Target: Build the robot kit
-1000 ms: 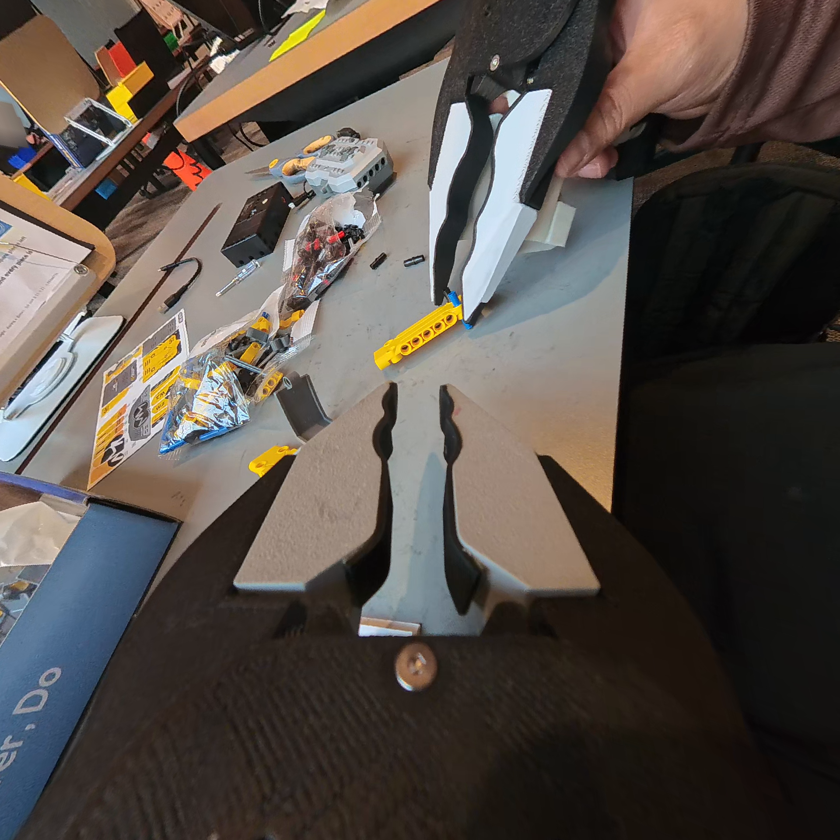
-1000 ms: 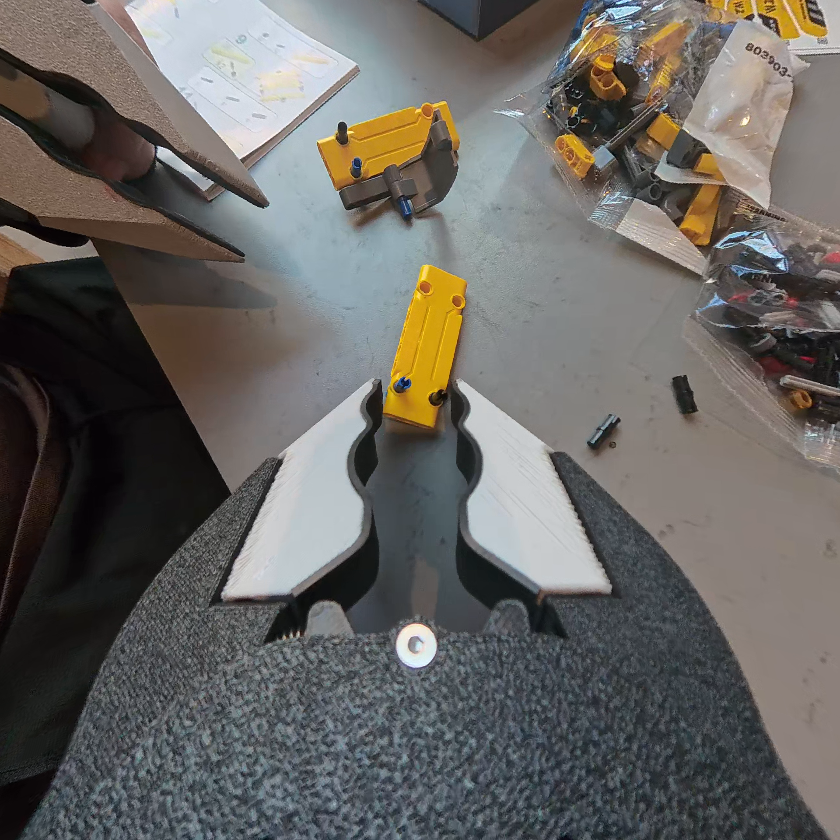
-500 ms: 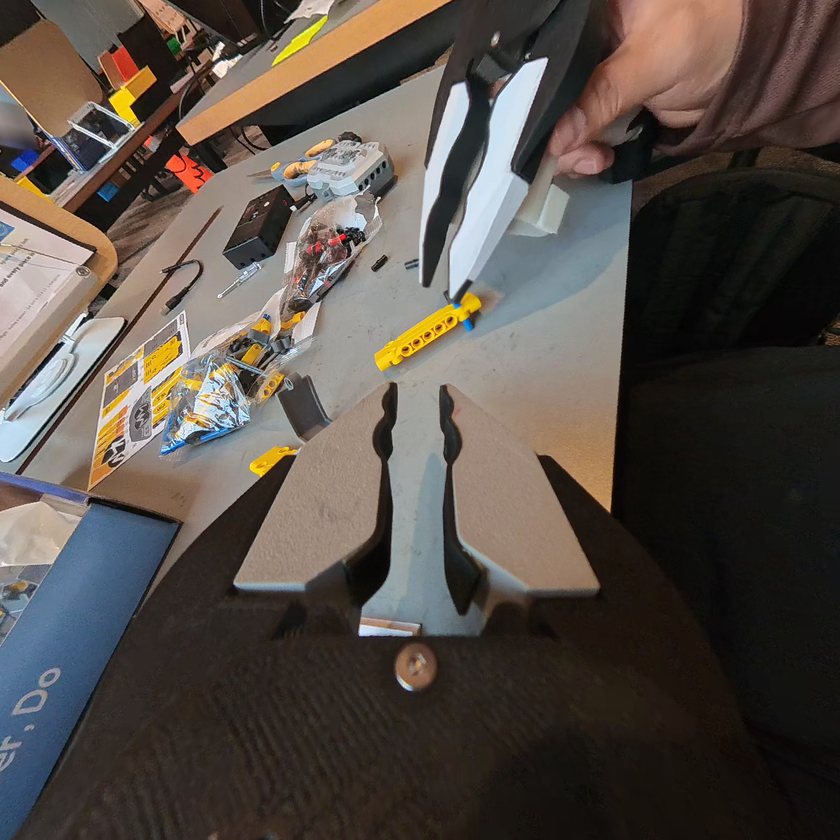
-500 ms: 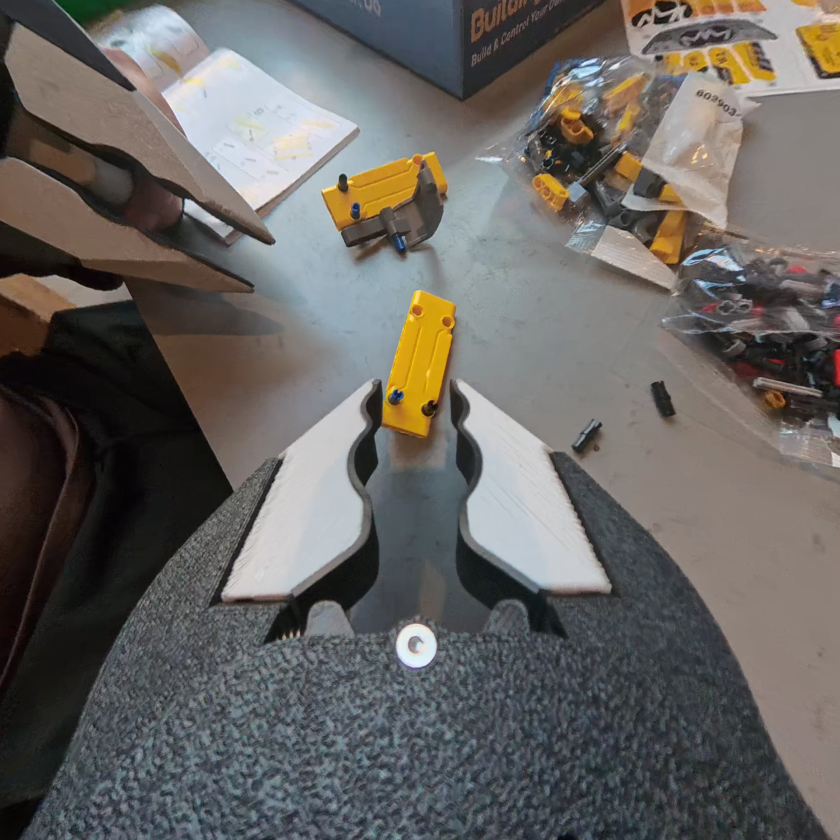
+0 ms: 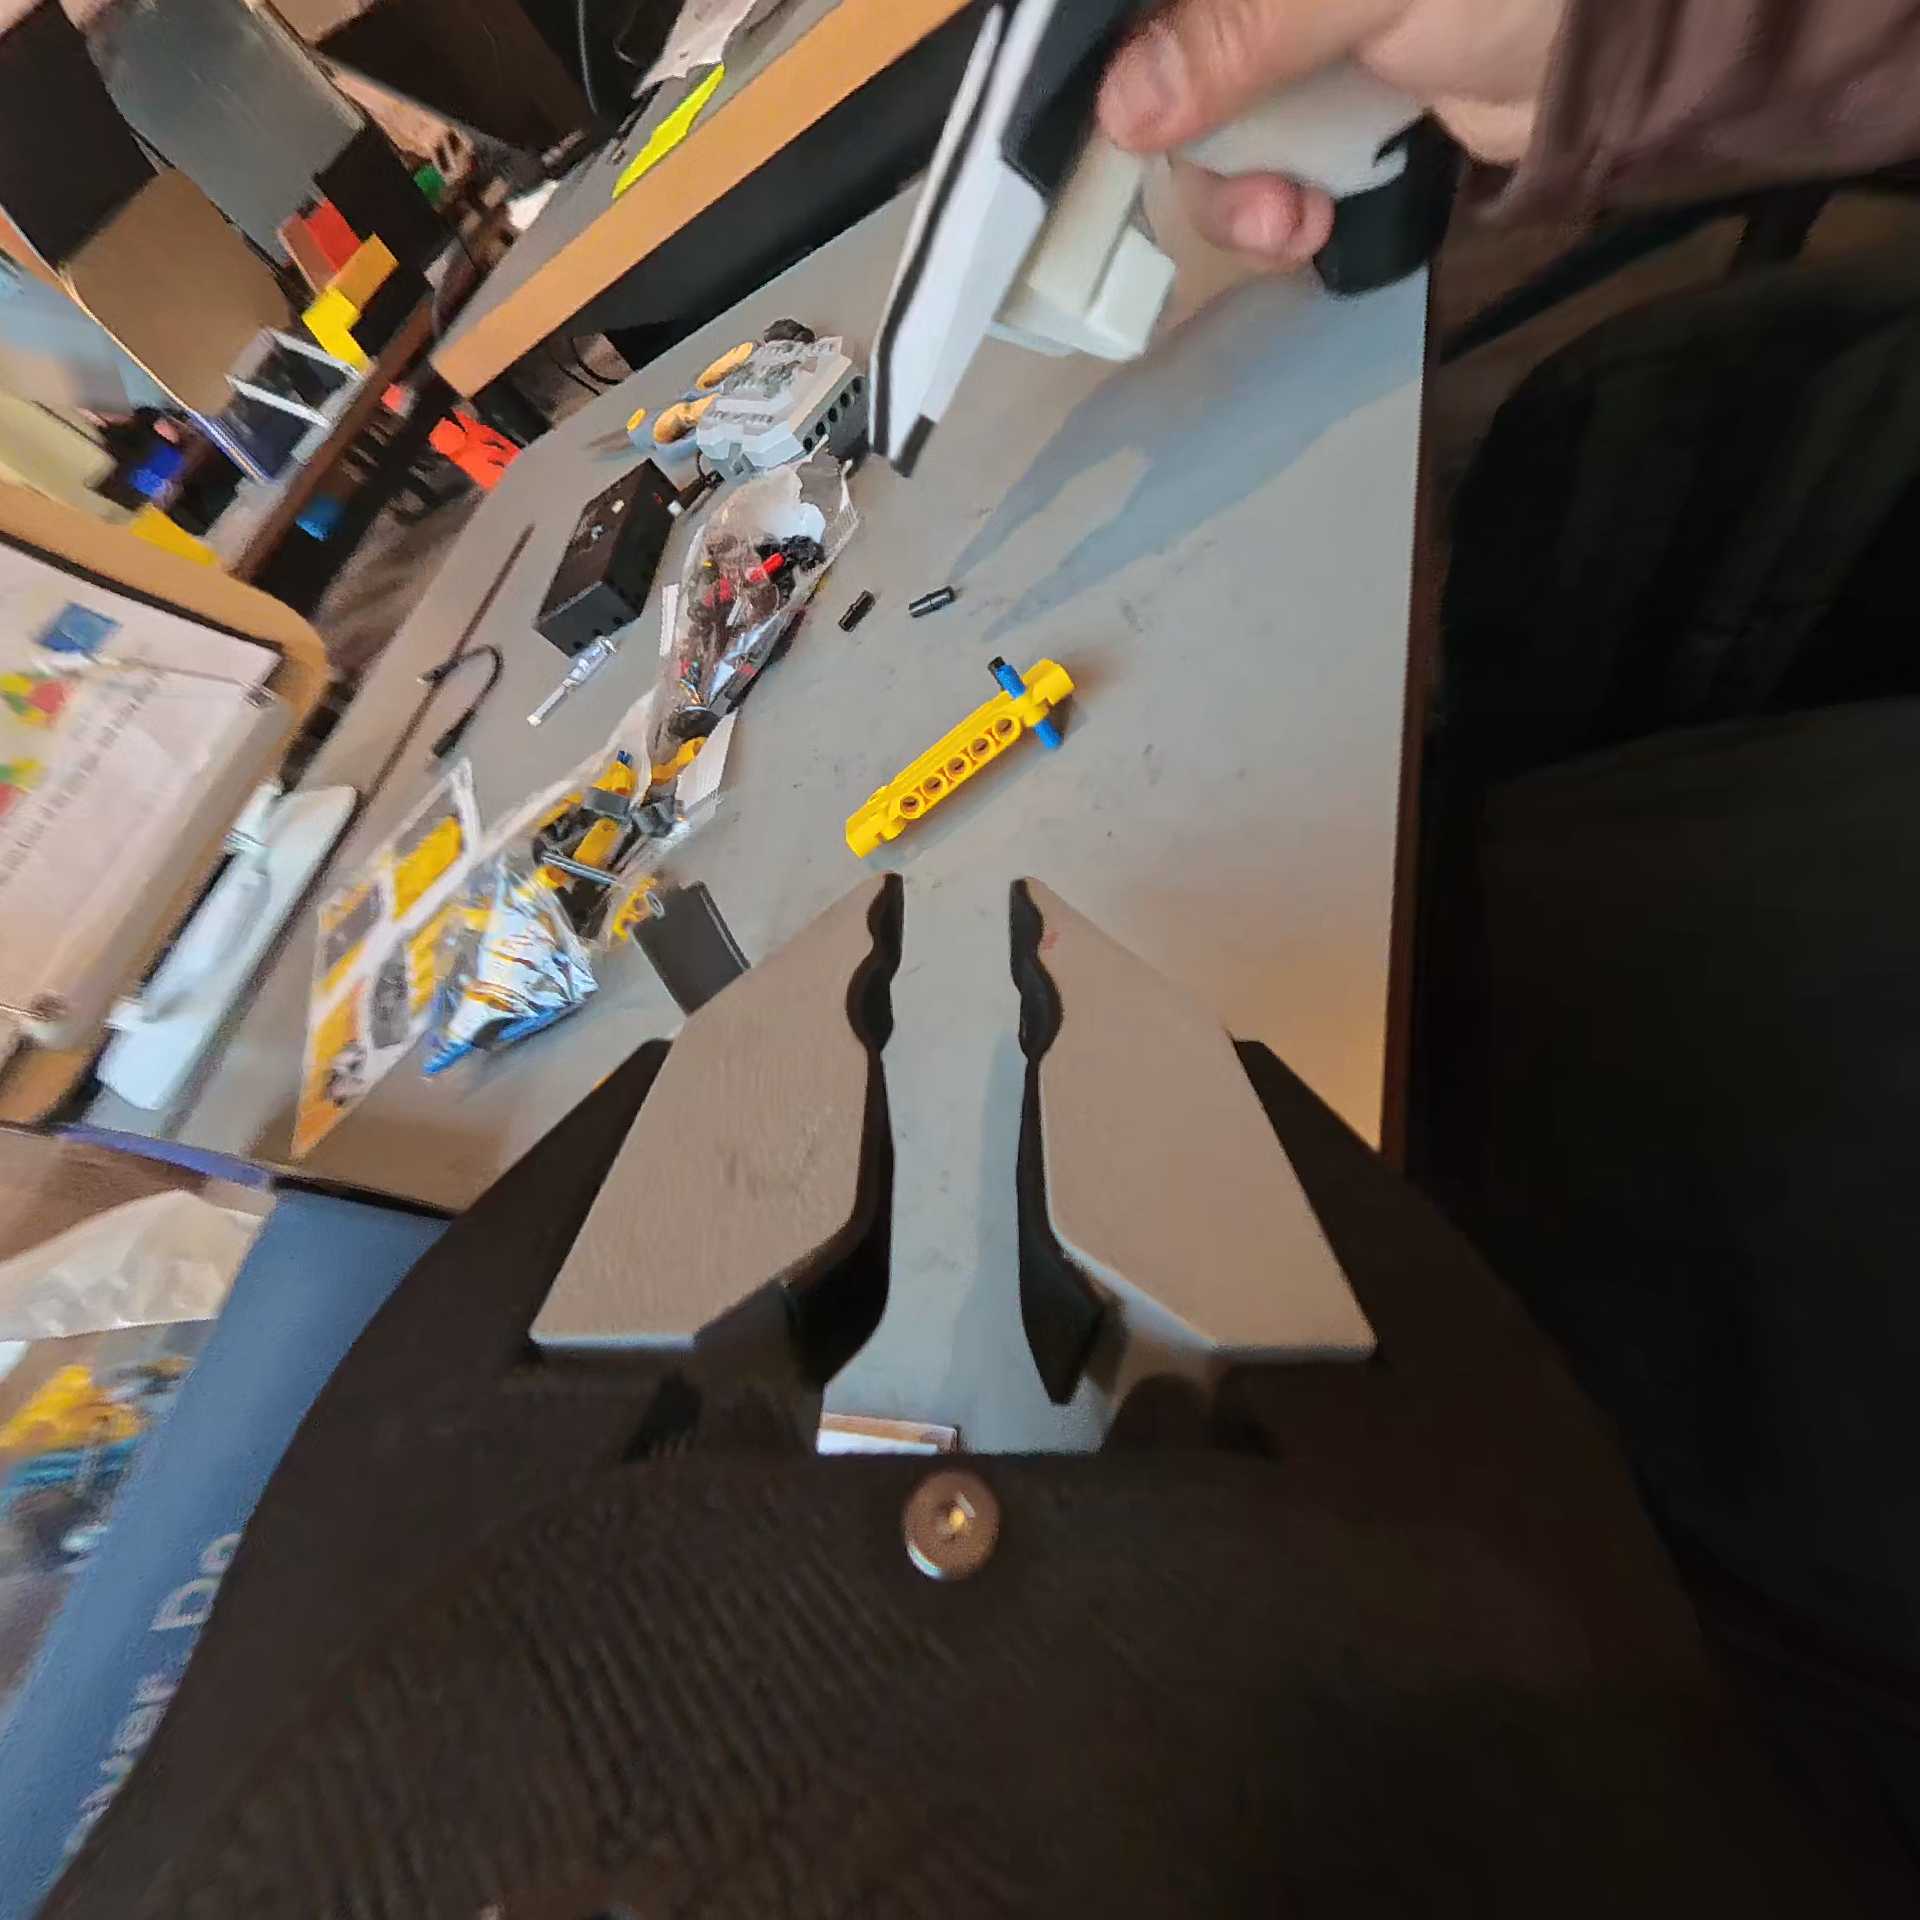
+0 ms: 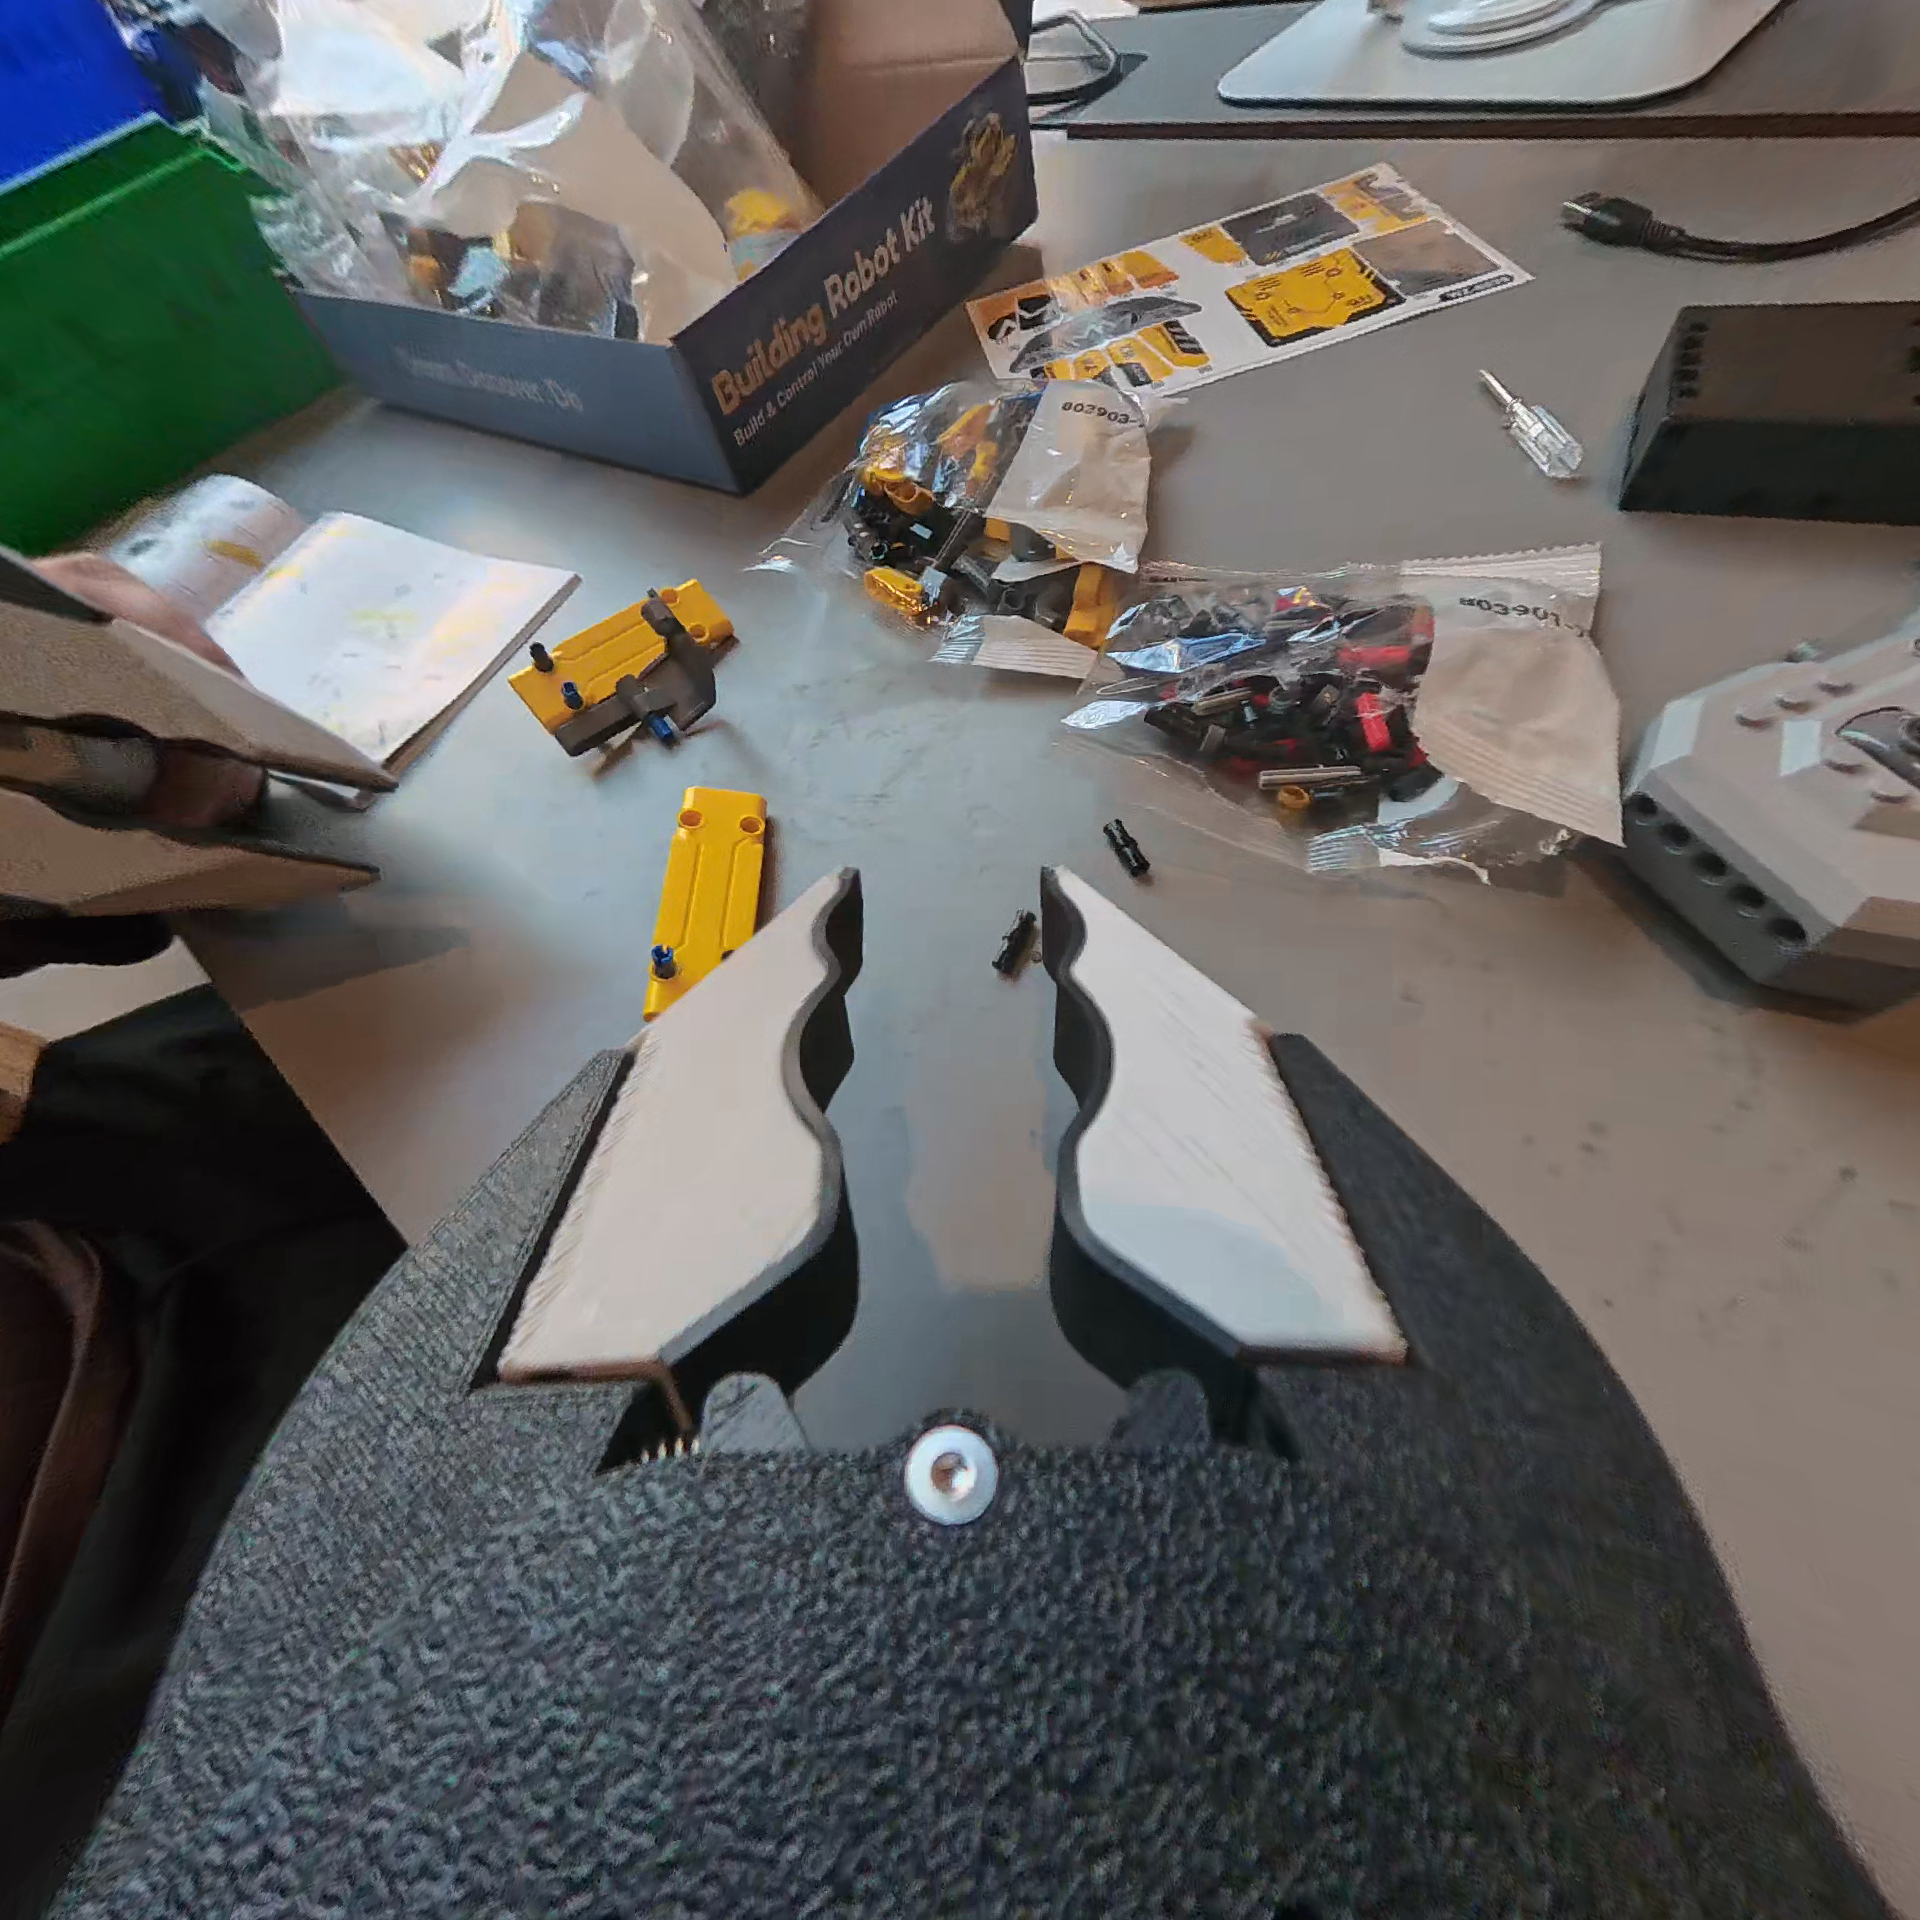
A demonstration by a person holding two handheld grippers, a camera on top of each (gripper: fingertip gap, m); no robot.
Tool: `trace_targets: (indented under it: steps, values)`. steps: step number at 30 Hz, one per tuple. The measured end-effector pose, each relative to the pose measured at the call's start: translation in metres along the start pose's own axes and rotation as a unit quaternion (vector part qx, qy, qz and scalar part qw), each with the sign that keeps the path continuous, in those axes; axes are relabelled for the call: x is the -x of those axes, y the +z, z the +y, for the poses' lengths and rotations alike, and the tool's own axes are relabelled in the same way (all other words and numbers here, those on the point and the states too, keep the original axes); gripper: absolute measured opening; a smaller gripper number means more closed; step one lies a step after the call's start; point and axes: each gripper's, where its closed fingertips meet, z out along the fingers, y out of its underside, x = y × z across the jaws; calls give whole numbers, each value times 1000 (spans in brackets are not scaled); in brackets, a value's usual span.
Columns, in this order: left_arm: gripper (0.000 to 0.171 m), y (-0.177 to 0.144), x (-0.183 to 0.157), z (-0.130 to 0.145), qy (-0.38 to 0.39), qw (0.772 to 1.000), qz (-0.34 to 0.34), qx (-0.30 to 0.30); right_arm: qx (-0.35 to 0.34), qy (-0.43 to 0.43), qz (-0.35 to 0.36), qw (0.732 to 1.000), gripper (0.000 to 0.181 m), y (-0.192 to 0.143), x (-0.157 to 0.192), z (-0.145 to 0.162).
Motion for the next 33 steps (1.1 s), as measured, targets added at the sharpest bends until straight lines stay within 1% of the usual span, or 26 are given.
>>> trace_targets:
  steps: [2,4,6,7,11,13,17,21,23,28,33]
  values:
    - [19,1,-6,0,65,997,-32,9,-5,6,-7,1000,35,-1,0,-1]
    - [18,2,-16,-1,136,989,-58,10,-1,-2,-16,1000,35,-1,4,0]
    - [17,4,-23,0,172,983,-63,15,8,-21,-23,999,36,1,10,2]
    - [17,4,-23,1,170,983,-63,18,15,-32,-25,999,36,3,12,4]
    - [19,3,-14,0,108,993,-48,15,48,-78,-40,995,37,9,25,15]
    - [20,4,-12,2,97,994,-45,20,70,-104,-54,991,37,12,34,22]
    - [20,7,-9,8,112,991,-60,39,92,-160,-65,981,37,17,50,31]
    - [19,6,-9,6,109,992,-57,35,106,-164,-72,978,36,25,60,34]
    - [19,5,-9,6,104,993,-54,34,111,-168,-70,977,30,29,64,35]
    - [19,6,-10,6,105,993,-49,34,126,-187,-63,972,22,44,78,37]
    - [19,6,-10,7,106,992,-50,36,108,-222,-64,967,21,53,93,31]
